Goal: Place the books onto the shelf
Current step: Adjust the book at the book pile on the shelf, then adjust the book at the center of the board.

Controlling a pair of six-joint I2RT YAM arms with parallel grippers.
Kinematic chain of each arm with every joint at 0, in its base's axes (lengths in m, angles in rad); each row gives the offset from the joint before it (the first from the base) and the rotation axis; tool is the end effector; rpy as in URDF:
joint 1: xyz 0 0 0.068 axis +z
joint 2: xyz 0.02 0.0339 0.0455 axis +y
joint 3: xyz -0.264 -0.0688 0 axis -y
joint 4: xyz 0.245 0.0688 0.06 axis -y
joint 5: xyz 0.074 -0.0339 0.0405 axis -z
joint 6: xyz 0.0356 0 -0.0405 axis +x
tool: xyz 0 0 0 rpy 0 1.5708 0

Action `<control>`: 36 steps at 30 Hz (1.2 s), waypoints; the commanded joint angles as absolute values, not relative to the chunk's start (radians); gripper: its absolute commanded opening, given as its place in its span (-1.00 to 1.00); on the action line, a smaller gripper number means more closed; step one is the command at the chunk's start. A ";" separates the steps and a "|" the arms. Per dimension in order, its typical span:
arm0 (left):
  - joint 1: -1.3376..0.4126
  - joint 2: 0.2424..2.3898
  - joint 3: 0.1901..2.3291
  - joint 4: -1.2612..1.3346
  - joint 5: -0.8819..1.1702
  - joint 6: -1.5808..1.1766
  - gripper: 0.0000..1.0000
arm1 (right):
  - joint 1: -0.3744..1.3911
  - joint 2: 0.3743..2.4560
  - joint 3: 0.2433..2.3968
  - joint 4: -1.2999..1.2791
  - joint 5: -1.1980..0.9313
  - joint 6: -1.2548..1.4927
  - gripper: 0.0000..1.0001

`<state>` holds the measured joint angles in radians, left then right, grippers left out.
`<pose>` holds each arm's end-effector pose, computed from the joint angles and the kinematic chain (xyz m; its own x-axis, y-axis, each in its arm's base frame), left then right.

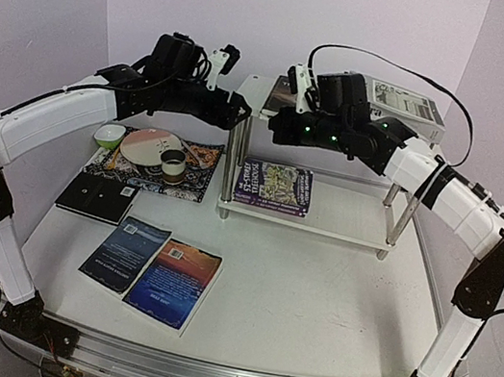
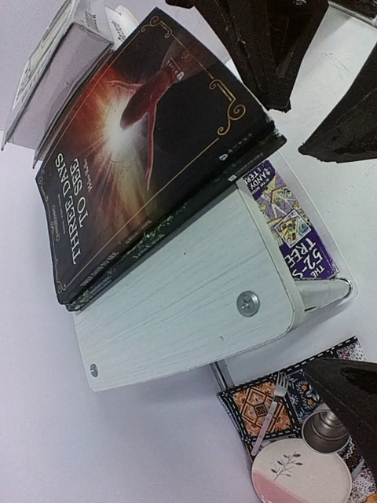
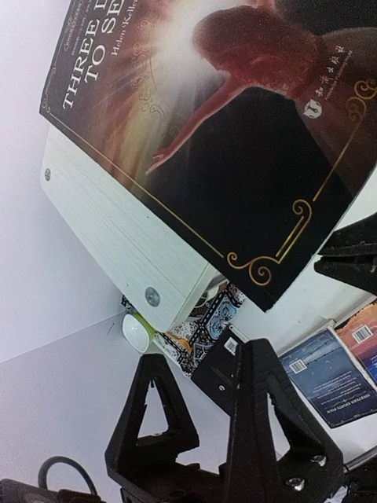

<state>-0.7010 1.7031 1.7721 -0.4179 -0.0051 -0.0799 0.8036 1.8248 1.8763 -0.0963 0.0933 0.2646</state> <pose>0.3043 -0.2566 0.4145 -0.3116 0.1586 -0.9369 0.6184 0.7824 -0.0733 0.3059 0.3125 0.4367 -0.2006 0.1671 -0.9653 -0.6213 0.7401 0.2572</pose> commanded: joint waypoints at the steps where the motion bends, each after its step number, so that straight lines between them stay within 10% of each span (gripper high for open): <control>1: -0.690 1.651 1.779 -0.379 -0.003 -0.091 0.74 | 0.792 1.839 1.929 -0.051 0.069 0.293 -1.00; 29: -0.618 1.359 1.470 -0.781 0.121 -0.372 0.99 | 0.847 1.612 1.684 -0.261 -0.100 0.242 -1.00; 36: -0.599 1.289 1.322 -0.893 0.273 -0.517 0.99 | 0.985 1.602 1.495 -0.279 -0.048 0.302 -0.61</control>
<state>-0.6159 1.3369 1.3827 -0.8032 0.1570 -0.4068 0.9222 1.5951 1.5627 -0.2493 -0.0711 0.2756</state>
